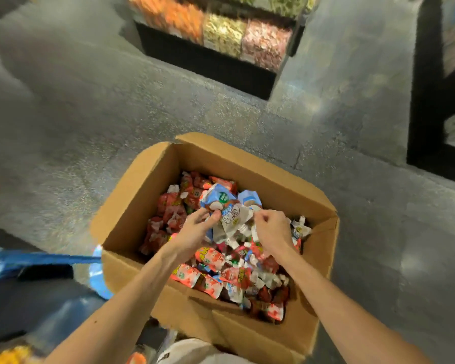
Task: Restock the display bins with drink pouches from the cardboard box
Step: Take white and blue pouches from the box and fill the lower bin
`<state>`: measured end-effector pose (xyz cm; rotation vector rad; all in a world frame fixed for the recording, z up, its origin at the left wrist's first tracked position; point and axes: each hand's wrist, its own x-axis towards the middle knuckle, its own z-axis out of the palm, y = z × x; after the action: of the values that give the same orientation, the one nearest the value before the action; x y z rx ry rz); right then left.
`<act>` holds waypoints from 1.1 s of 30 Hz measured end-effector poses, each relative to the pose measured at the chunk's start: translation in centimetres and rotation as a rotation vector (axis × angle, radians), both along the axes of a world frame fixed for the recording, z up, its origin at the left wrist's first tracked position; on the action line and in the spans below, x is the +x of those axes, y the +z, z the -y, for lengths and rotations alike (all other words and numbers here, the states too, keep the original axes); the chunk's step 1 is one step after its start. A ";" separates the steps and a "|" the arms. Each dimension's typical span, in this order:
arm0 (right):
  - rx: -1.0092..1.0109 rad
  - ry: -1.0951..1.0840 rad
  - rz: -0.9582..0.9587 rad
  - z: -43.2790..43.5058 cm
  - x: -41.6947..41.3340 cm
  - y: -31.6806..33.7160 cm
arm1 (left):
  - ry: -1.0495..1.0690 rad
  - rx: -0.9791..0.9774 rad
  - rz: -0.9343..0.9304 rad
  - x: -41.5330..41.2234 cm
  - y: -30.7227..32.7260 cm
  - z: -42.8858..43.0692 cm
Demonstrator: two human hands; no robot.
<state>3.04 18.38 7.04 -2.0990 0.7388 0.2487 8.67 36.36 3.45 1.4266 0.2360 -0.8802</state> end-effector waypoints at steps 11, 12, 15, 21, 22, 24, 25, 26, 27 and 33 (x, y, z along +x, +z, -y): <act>0.133 0.487 0.519 -8.4 -7.0 13.4 | 0.542 -0.041 0.310 -14.1 14.3 -8.1; 0.143 0.534 0.534 -9.9 -7.7 14.5 | 0.573 -0.027 0.338 -15.7 15.7 -9.2; 0.234 0.640 0.579 -14.4 -9.8 17.3 | 0.648 0.020 0.384 -20.9 18.7 -13.1; 0.473 0.879 0.463 -25.2 -14.6 19.2 | 0.982 0.038 0.363 -31.7 22.1 -21.7; 0.501 0.903 0.425 -27.1 -15.5 19.1 | 1.056 0.036 0.349 -33.6 22.2 -23.1; 0.552 0.972 0.385 -30.9 -17.4 18.9 | 1.180 0.044 0.318 -37.3 22.1 -26.3; 0.565 1.001 0.386 -32.7 -18.3 18.8 | 1.246 0.045 0.287 -39.1 21.9 -27.9; 0.568 1.026 0.381 -34.5 -19.1 18.7 | 1.314 0.041 0.255 -40.9 21.9 -29.5; 0.581 1.055 0.377 -36.3 -20.0 18.6 | 1.377 0.031 0.237 -42.7 21.8 -31.2; 0.617 1.199 0.341 -46.5 -23.0 18.0 | 1.532 -0.174 0.282 -49.8 22.3 -40.2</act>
<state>-19.99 64.86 25.06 -1.6542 -0.7876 0.6332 -41.16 76.54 25.74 0.7990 0.8462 0.5431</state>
